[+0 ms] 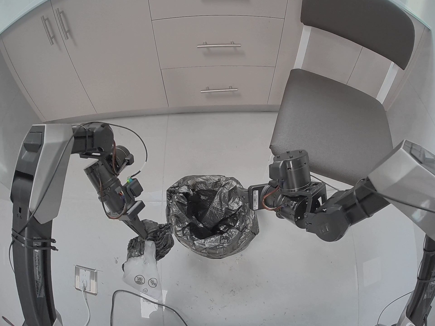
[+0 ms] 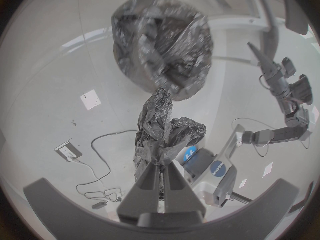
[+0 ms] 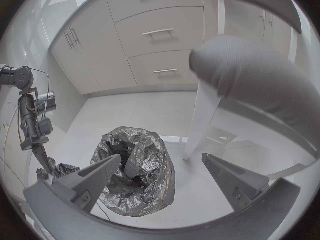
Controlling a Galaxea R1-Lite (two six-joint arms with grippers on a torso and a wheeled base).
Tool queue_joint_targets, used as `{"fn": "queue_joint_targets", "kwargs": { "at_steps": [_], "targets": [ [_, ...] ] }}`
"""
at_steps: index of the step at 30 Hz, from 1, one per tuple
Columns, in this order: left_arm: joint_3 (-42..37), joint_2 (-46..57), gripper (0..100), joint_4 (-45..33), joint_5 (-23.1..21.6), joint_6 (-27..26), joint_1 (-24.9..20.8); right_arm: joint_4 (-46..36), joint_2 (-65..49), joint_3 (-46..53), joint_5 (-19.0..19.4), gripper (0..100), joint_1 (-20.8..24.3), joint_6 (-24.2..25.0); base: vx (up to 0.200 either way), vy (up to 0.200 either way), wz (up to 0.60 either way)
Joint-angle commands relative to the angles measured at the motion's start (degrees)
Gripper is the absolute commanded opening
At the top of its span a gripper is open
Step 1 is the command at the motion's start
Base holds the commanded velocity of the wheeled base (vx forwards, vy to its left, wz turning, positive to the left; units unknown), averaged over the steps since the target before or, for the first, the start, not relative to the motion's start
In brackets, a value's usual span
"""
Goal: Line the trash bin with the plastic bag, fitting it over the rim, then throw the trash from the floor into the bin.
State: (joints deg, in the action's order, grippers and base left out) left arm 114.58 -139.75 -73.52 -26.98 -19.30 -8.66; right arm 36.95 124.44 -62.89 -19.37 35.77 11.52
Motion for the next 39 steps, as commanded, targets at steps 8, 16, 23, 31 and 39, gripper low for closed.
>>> {"fn": "queue_joint_targets", "kwargs": {
  "at_steps": [8,16,23,31,39],
  "targets": [
    [0.01,10.82,0,0.04,-8.00,8.58,-0.05,-2.94,-10.89,2.77,-0.84,100,0.53,0.08,0.000,0.000,0.00],
    [0.01,13.10,0,2.24,-8.27,22.55,-3.12,-2.94,-13.96,4.09,-1.02,100,0.53,0.08,0.000,0.000,0.00],
    [0.01,14.68,0,10.33,-8.18,39.34,-6.29,-2.85,-14.75,4.00,-1.90,100,1.15,0.17,0.000,0.000,0.00],
    [0.01,14.25,0,20.70,-4.31,50.50,-6.99,-2.67,-15.55,3.92,-2.25,100,1.50,0.17,0.000,0.000,0.00],
    [0.01,10.73,0,24.92,9.58,50.94,-9.45,-2.50,-15.28,3.92,-2.25,100,1.50,0.35,0.000,0.000,0.00]
  ]
}}
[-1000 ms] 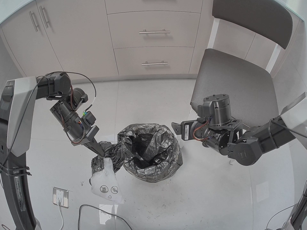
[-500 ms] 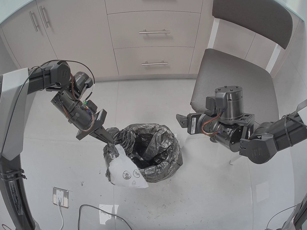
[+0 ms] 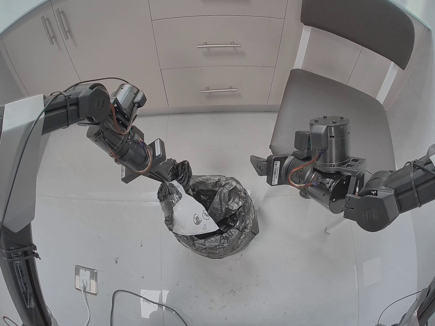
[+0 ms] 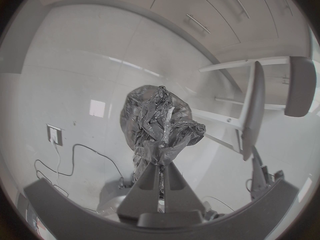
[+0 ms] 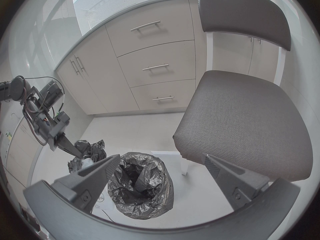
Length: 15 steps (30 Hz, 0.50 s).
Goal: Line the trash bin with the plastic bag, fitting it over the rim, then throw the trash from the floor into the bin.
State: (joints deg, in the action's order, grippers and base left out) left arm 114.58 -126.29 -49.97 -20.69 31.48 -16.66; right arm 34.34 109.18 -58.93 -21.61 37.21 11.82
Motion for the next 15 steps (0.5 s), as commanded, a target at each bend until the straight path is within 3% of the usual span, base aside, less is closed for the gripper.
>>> {"fn": "queue_joint_targets", "kwargs": {
  "at_steps": [1,15],
  "targets": [
    [0.01,-4.22,0,1.54,5.22,0.25,-1.35,0.02,-0.02,-0.31,-0.01,100,0.06,0.04,0.000,0.000,0.00],
    [0.01,-10.29,0,3.30,5.92,5.70,-2.32,0.38,-0.19,-0.57,-0.01,100,0.06,0.04,0.000,0.000,0.00]
  ]
}}
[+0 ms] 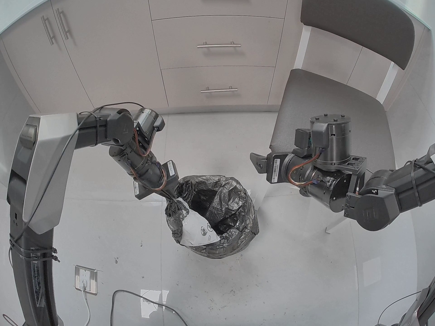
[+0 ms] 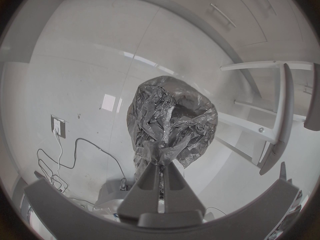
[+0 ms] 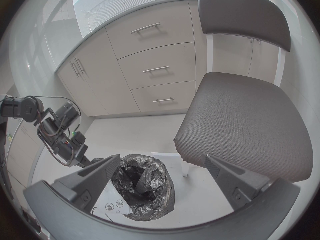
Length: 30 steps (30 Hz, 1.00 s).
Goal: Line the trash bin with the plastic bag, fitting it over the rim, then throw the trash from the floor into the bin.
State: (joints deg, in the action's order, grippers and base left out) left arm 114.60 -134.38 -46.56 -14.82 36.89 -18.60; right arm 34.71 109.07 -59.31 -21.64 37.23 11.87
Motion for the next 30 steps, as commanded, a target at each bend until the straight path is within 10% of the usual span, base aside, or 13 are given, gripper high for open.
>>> {"fn": "queue_joint_targets", "kwargs": {
  "at_steps": [1,30],
  "targets": [
    [-0.01,-2.47,0,-0.11,0.06,1.34,-0.56,0.10,0.00,-0.28,0.02,100,0.04,-0.01,0.000,0.000,0.00],
    [-0.01,-6.69,0,-7.23,-0.21,5.04,-3.28,0.27,-0.52,-1.51,0.02,100,0.91,-0.18,0.000,0.000,0.00]
  ]
}}
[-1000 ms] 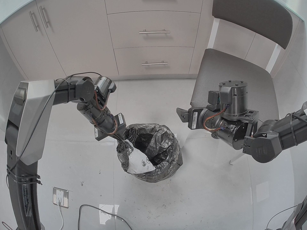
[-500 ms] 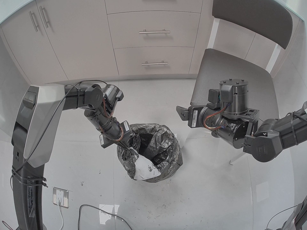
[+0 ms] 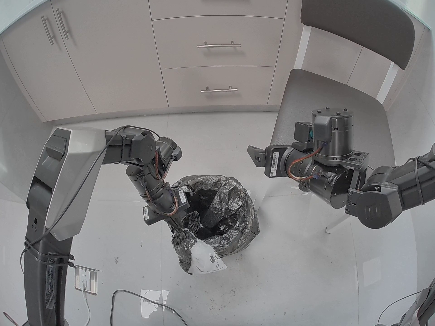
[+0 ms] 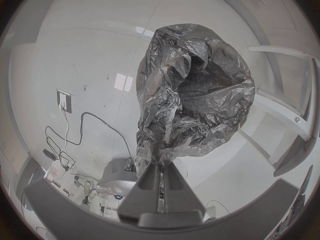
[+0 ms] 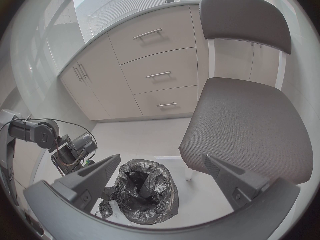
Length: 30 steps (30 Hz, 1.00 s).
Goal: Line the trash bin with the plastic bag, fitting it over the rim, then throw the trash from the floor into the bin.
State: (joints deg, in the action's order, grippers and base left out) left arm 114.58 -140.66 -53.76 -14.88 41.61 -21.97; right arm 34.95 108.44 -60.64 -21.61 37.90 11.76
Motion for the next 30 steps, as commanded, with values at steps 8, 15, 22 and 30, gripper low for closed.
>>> {"fn": "queue_joint_targets", "kwargs": {
  "at_steps": [8,15,22,30],
  "targets": [
    [0.01,-0.06,0,0.94,-0.41,1.64,0.96,0.03,0.11,-0.18,-0.01,100,0.24,0.01,0.000,0.000,0.00],
    [0.01,2.23,0,1.11,-1.99,2.51,1.49,0.03,0.11,-0.18,-0.01,100,0.33,0.01,0.000,0.000,0.00],
    [0.01,4.16,0,1.11,-2.34,2.87,1.75,0.03,-0.07,-0.18,-0.01,100,0.33,-0.07,0.000,0.000,0.00],
    [0.01,7.76,0,1.64,-0.76,1.20,-0.27,0.21,-0.07,-0.27,-0.10,100,0.86,-0.25,0.000,0.000,0.00]
  ]
}}
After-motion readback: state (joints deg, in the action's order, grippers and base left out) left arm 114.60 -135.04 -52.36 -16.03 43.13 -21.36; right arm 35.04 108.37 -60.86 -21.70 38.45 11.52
